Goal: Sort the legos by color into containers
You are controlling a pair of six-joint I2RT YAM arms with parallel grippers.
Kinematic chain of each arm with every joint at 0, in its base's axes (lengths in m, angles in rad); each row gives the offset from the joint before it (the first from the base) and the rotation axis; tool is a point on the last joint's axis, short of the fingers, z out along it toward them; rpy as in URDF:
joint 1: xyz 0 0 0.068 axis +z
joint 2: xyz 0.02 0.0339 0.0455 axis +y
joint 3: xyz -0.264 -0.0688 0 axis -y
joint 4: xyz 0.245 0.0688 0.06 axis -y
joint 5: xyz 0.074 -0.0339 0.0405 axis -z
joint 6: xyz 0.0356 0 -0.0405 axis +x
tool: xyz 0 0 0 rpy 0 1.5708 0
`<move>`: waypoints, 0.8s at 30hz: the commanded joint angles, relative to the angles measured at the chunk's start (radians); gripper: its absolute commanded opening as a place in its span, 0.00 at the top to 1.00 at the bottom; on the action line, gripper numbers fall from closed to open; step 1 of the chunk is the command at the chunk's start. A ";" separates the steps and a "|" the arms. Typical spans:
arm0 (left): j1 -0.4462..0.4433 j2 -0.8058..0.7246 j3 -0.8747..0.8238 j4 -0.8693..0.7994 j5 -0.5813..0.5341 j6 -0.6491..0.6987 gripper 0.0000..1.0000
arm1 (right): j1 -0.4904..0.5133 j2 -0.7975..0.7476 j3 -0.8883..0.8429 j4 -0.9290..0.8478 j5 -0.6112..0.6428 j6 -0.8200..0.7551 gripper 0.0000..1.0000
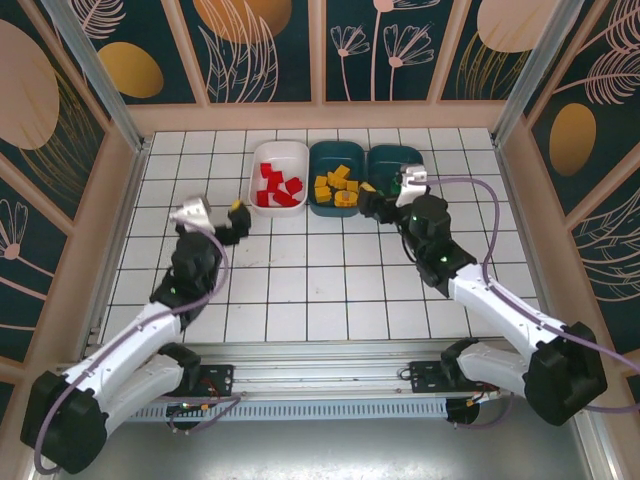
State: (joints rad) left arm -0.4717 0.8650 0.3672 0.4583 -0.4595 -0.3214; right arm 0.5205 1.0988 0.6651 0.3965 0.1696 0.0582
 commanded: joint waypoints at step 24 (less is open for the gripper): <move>0.408 0.673 -0.157 0.895 0.112 0.233 0.01 | -0.584 0.419 -0.480 0.910 -0.303 -0.050 0.01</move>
State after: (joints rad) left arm -0.0814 1.5288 0.1612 1.3136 -0.3870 -0.0826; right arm -0.0746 1.5326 0.1394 1.2587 -0.1223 0.0082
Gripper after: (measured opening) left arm 0.988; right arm 0.989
